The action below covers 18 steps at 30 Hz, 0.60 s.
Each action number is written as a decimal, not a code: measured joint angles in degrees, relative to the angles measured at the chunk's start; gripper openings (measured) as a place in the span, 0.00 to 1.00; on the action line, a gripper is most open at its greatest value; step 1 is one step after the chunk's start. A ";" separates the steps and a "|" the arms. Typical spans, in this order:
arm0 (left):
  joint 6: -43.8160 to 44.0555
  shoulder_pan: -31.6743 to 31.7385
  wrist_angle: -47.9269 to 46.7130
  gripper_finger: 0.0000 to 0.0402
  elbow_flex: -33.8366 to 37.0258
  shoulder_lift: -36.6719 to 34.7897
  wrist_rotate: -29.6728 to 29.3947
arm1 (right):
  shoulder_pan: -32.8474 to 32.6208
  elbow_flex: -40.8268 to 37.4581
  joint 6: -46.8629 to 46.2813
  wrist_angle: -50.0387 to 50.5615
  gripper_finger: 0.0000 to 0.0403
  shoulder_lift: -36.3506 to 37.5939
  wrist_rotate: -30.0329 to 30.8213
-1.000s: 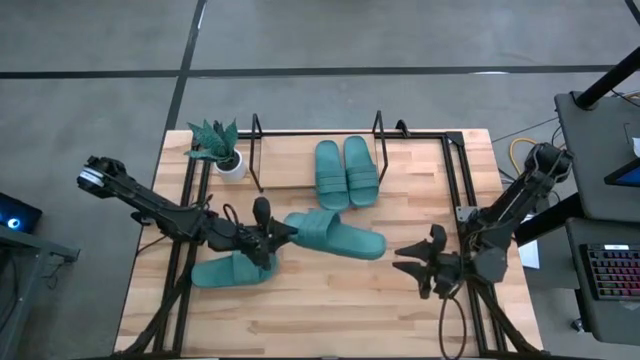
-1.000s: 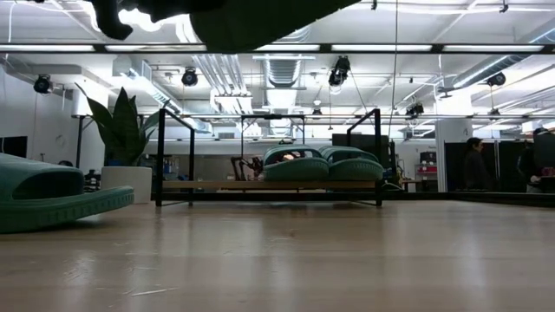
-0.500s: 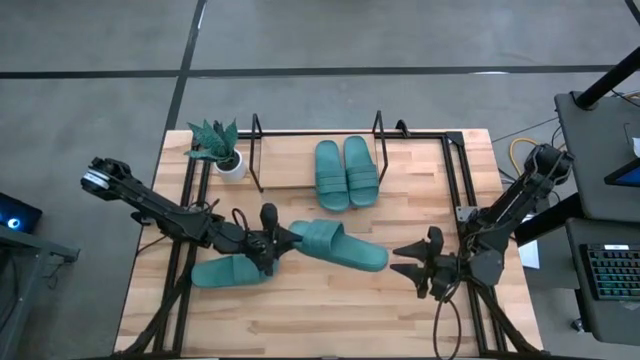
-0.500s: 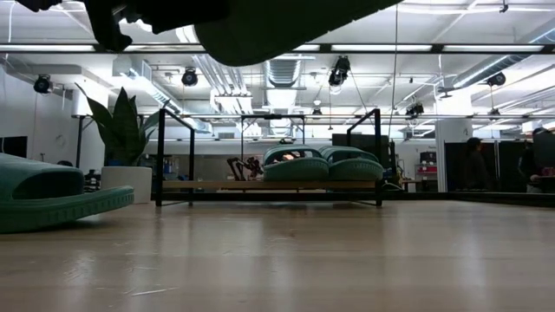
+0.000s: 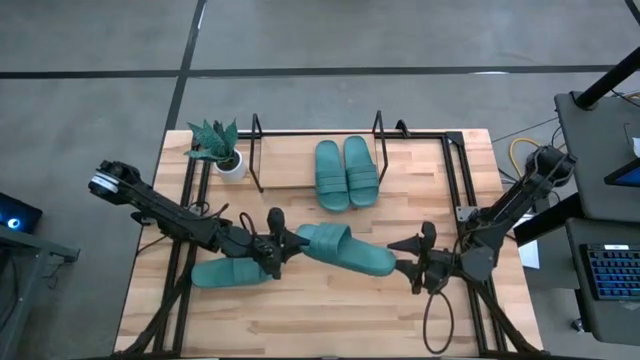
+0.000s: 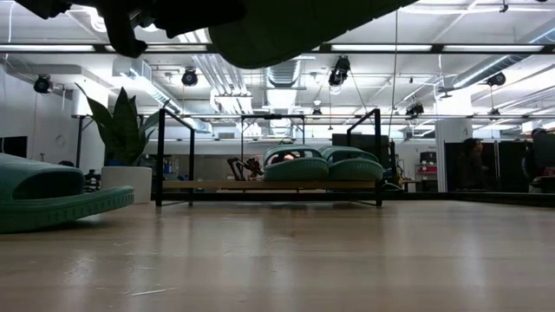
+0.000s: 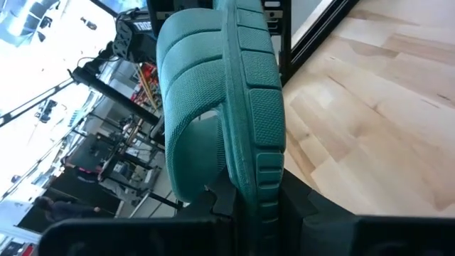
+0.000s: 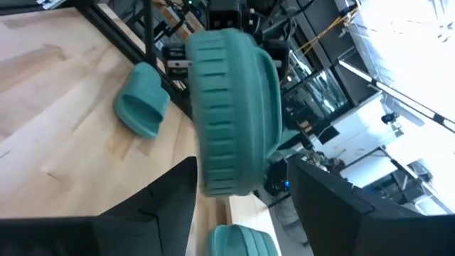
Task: Pick and place slides into the shelf
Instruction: Put the slipper on the shelf
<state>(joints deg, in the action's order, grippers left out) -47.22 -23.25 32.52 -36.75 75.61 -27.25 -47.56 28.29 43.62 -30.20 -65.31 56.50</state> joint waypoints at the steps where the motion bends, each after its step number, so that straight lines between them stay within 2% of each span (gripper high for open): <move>1: 0.00 0.10 -0.03 0.06 0.00 0.00 0.01 | 0.26 -0.01 -0.13 0.00 0.52 -0.09 -0.10; 3: 0.27 0.39 0.10 0.06 0.00 0.11 0.15 | 0.98 -0.02 -0.40 -0.03 0.52 -0.08 -1.37; 10: 0.39 0.79 0.05 0.06 0.00 0.15 0.85 | 4.26 0.11 -2.29 -0.15 0.52 -0.05 -13.78; 14: 0.46 0.79 0.06 0.06 0.00 0.15 1.30 | 6.23 0.11 -3.06 -0.22 0.51 -0.05 -14.92; 18: 1.81 0.79 0.04 0.06 0.02 0.15 1.48 | 7.84 0.11 -2.67 -0.50 0.45 -0.05 -14.94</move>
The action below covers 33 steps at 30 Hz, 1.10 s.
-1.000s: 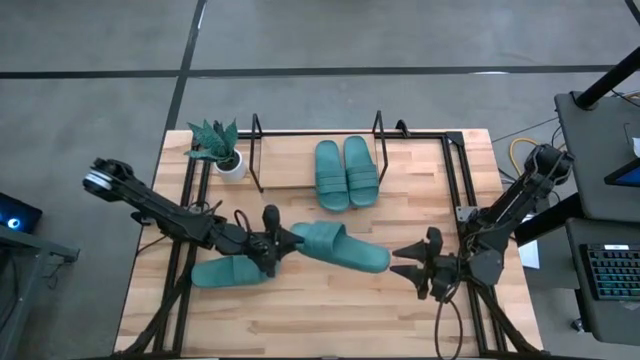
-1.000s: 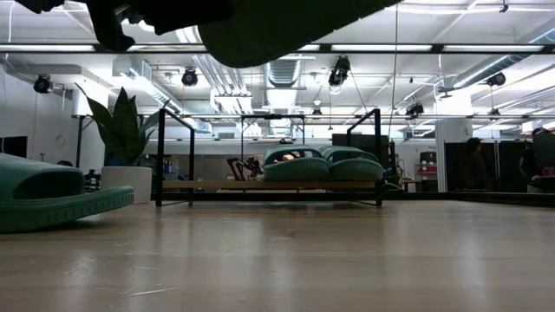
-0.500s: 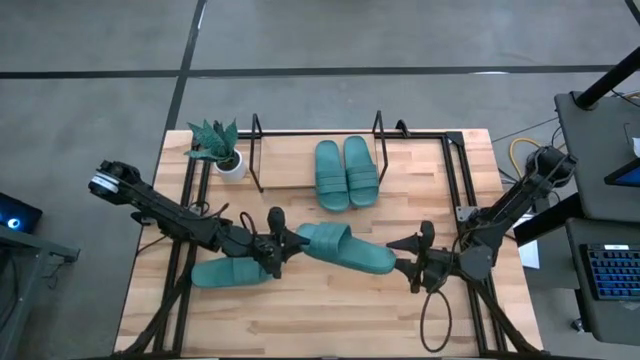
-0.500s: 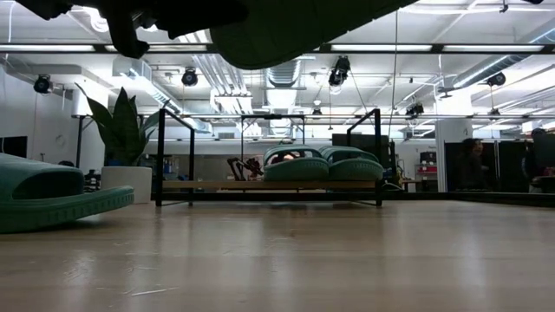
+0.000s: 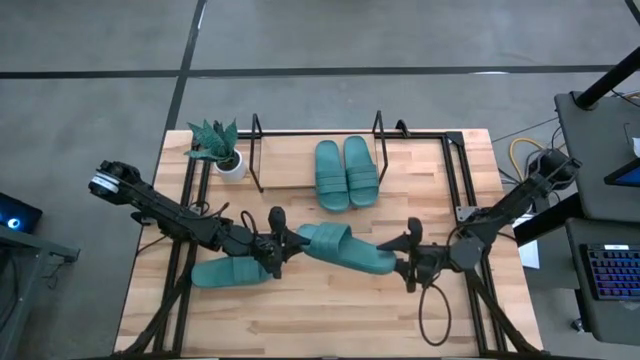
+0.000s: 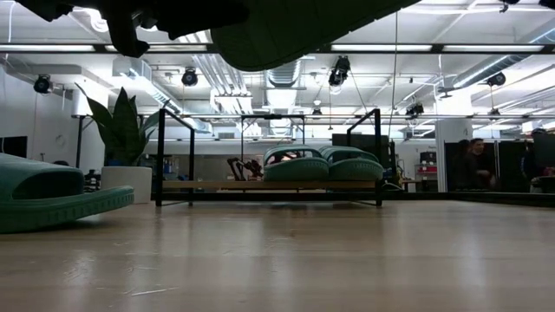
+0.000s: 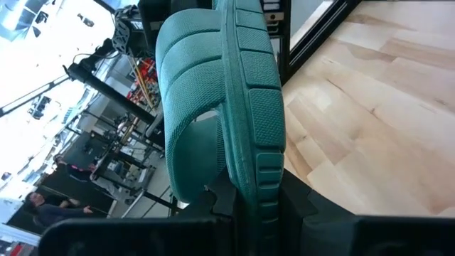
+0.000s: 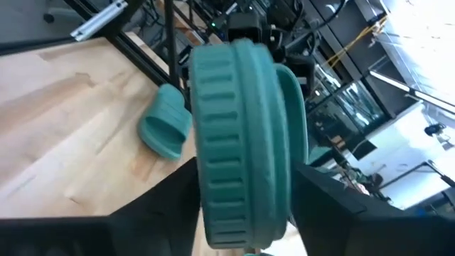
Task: Pick and place slides into the shelf
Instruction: Put the slipper on the shelf
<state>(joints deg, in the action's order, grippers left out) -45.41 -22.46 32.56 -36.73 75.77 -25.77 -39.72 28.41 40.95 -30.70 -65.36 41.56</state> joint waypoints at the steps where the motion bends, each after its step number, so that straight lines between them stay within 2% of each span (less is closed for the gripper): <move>1: 0.05 0.00 -0.01 0.06 0.00 0.00 -0.01 | 0.27 0.02 0.00 0.00 0.42 0.00 -0.01; 7: 0.24 0.26 0.24 0.06 0.00 0.00 -0.01 | 0.74 0.04 2.18 0.12 0.16 0.00 -0.39; 8: 0.53 0.30 0.24 0.06 0.00 0.00 -0.01 | 0.74 0.04 2.64 0.13 0.15 0.00 -0.38; 13: 8.51 1.16 0.05 0.20 -0.09 0.00 -0.50 | 0.76 0.04 3.43 0.07 0.15 0.00 0.18; 16: 9.05 1.22 0.33 0.30 -0.11 -0.04 -4.17 | 0.76 0.02 3.50 0.07 0.15 0.00 1.61; 21: 9.10 1.20 0.05 0.45 -0.13 -2.37 -15.44 | 0.76 -0.17 3.67 0.04 0.15 0.00 11.97; 23: 9.34 1.20 0.11 0.50 -0.13 -3.77 -18.00 | 0.81 -0.39 4.15 0.13 0.15 0.00 15.23; 26: 12.37 1.20 -0.05 0.54 -0.13 -6.70 -18.46 | 0.76 -0.48 4.56 0.31 0.15 0.00 17.26; 30: 21.23 1.40 -0.08 0.55 -0.63 -9.46 -17.89 | 0.76 -0.88 5.56 0.43 0.15 -0.25 18.30; 33: 23.65 1.42 -1.98 0.55 -0.90 -9.61 -12.31 | 0.95 -0.88 6.58 0.25 0.15 -1.57 22.99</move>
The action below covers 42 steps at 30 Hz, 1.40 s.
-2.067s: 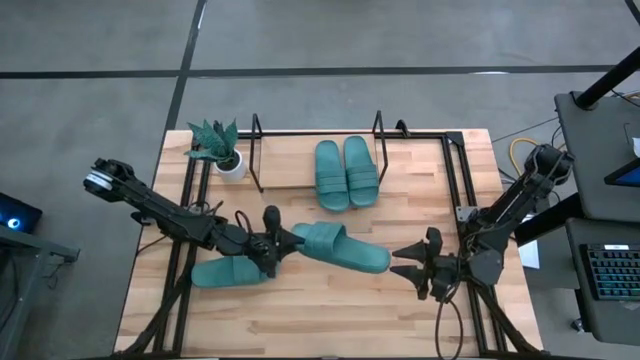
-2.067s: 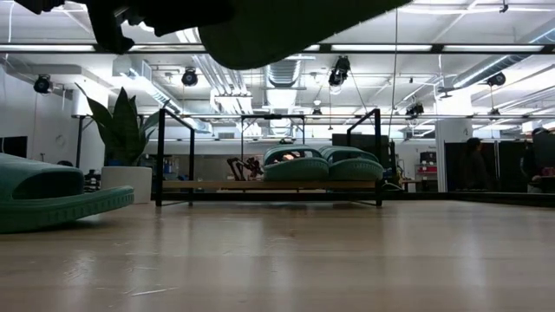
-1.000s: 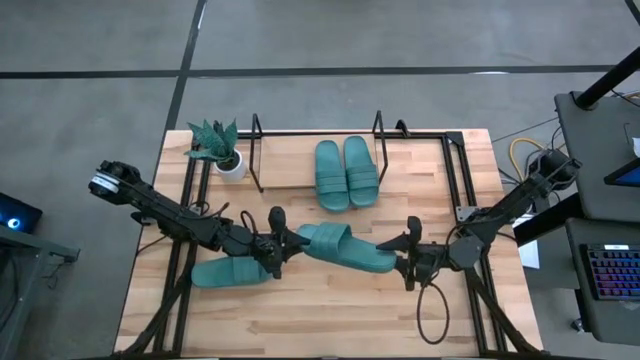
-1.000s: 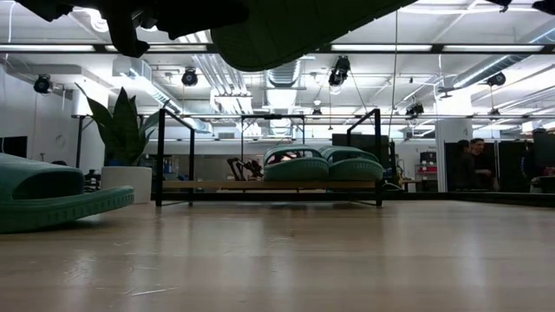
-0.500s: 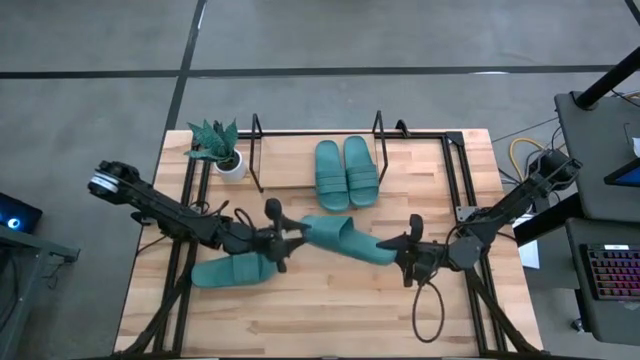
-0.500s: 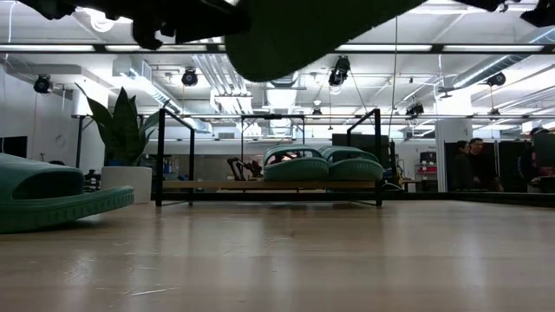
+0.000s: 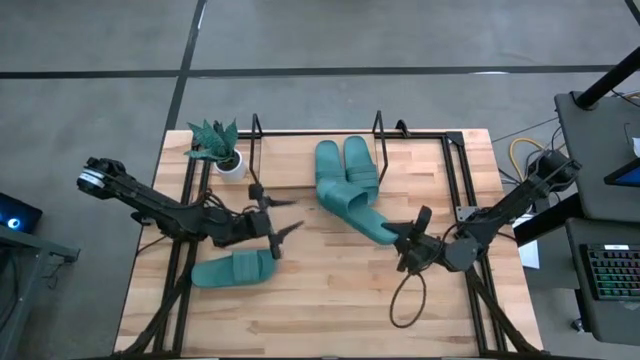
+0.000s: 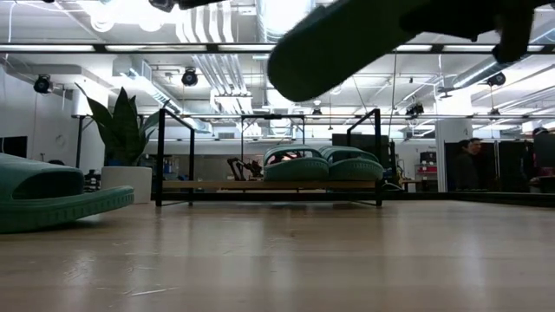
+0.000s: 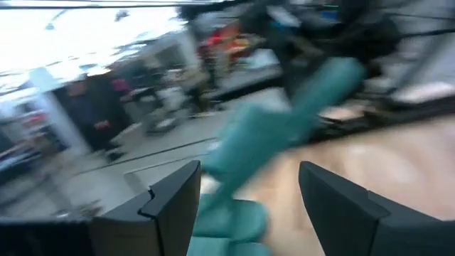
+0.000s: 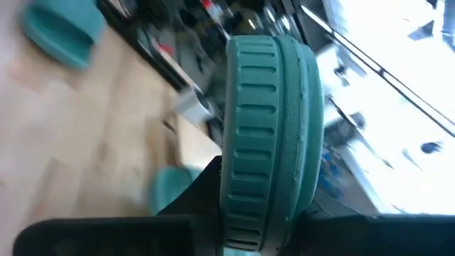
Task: Pick and place slides into the shelf
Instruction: Put the slipper on the shelf
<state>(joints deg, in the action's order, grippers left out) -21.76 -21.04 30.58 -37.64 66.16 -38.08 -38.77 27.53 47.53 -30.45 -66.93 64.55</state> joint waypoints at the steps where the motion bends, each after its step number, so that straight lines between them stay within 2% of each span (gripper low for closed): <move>1: -0.21 -0.02 -1.00 0.55 -0.08 0.23 2.76 | 0.24 0.04 0.39 -0.19 0.15 -0.65 2.07; 3: -1.99 -0.06 -1.19 0.55 -0.42 1.32 6.61 | 0.88 0.35 1.01 -0.19 0.15 -1.94 5.37; 4: -2.77 -0.06 -1.15 0.55 -0.70 2.23 6.54 | 1.27 0.54 1.18 -0.14 0.15 -2.54 6.42; 10: -9.19 0.53 -1.11 0.56 -3.67 9.64 2.08 | 4.51 2.19 1.37 0.01 0.15 -6.51 6.06; 15: -16.97 0.66 -0.85 0.56 -9.09 16.45 1.16 | 6.72 3.60 3.41 0.21 0.15 -10.75 5.44; 20: -24.56 0.96 -1.08 0.56 -14.74 22.56 -5.33 | 7.35 6.00 4.05 0.16 0.15 -14.27 5.28; 22: -26.75 1.26 -1.19 0.56 -16.52 24.37 -5.88 | 7.33 6.72 4.71 0.07 0.15 -15.38 5.22; 27: -28.56 2.62 -1.77 0.56 -19.55 27.61 -5.74 | 7.33 8.13 5.93 0.14 0.15 -17.66 4.04; 34: -25.44 3.70 -9.40 0.56 -21.95 28.91 -5.70 | 7.32 9.29 6.04 0.01 0.15 -18.56 4.02; 42: -25.06 4.22 -8.48 0.55 -22.23 29.58 -5.25 | 7.35 9.52 5.41 0.09 0.15 -18.43 0.76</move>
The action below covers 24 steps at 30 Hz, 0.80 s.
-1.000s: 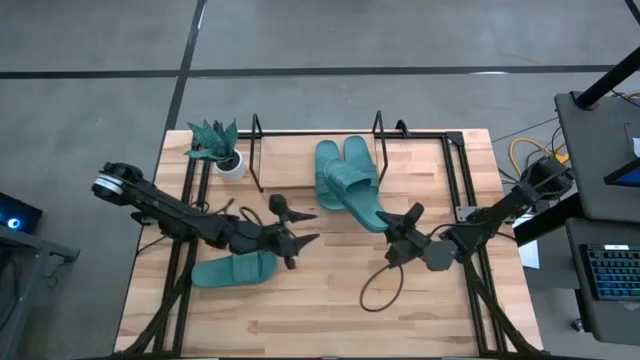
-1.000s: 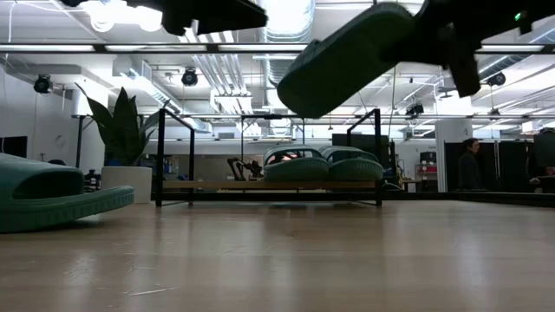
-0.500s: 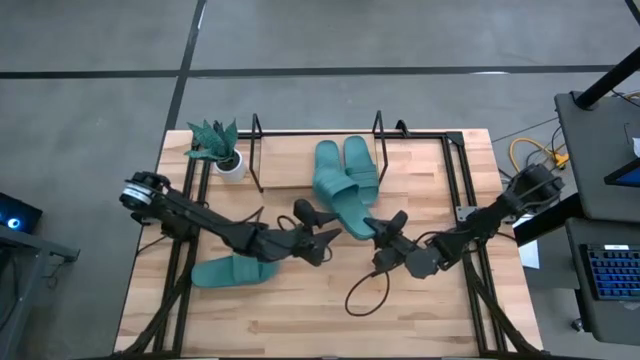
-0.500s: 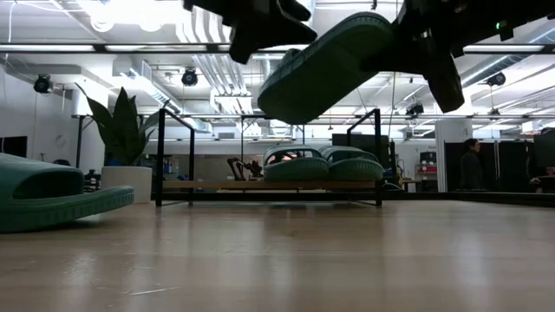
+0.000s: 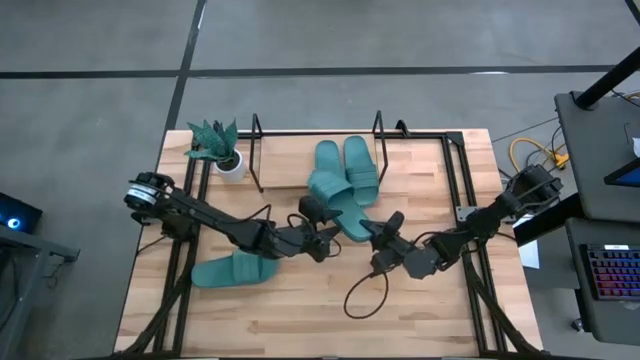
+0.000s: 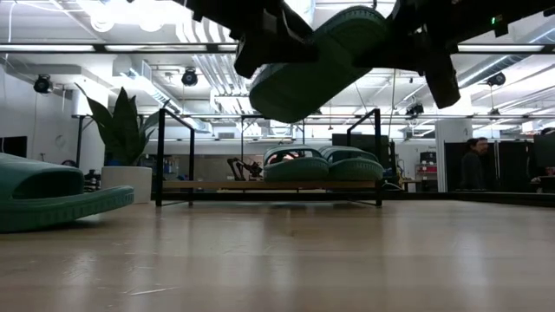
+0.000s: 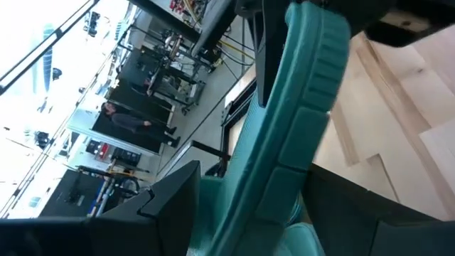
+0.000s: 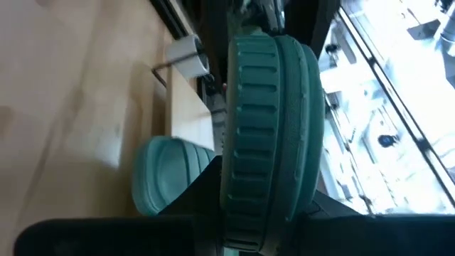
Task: Pick and place slides into the shelf
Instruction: Put the slipper on the shelf
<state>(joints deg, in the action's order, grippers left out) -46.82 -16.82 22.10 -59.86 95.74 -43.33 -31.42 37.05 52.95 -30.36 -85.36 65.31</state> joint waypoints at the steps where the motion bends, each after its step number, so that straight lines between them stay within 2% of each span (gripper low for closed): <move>1: -0.08 0.00 -0.10 0.55 -0.01 0.27 0.77 | -0.02 0.14 0.00 -0.05 0.15 0.02 -1.06; 7: -0.29 0.00 -0.02 0.43 -0.14 1.54 2.75 | 0.07 0.23 -0.25 -0.12 0.15 0.04 -2.70; 13: -0.68 0.00 -0.25 0.15 -0.21 1.18 2.98 | 0.09 0.23 -0.42 -0.39 0.15 0.04 -2.35; 15: -0.66 0.02 -0.23 0.14 -0.21 1.05 3.29 | 0.09 0.23 -0.42 -0.59 0.19 0.08 -2.34; 20: -1.55 0.20 -0.13 0.14 -0.07 0.99 2.73 | 0.11 0.23 -0.69 -0.64 0.36 0.36 -2.07; 22: -2.91 0.17 -0.01 0.14 0.06 0.99 0.78 | 0.05 0.23 -1.32 -0.60 0.41 0.69 -1.33; 24: -3.25 0.21 -0.19 0.14 0.29 0.78 -1.96 | -0.48 0.21 -1.99 -0.50 0.44 1.40 1.97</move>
<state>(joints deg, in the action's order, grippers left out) -50.07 -16.60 21.90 -59.57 96.52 -45.29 -31.90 37.26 50.96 -30.86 -83.97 67.28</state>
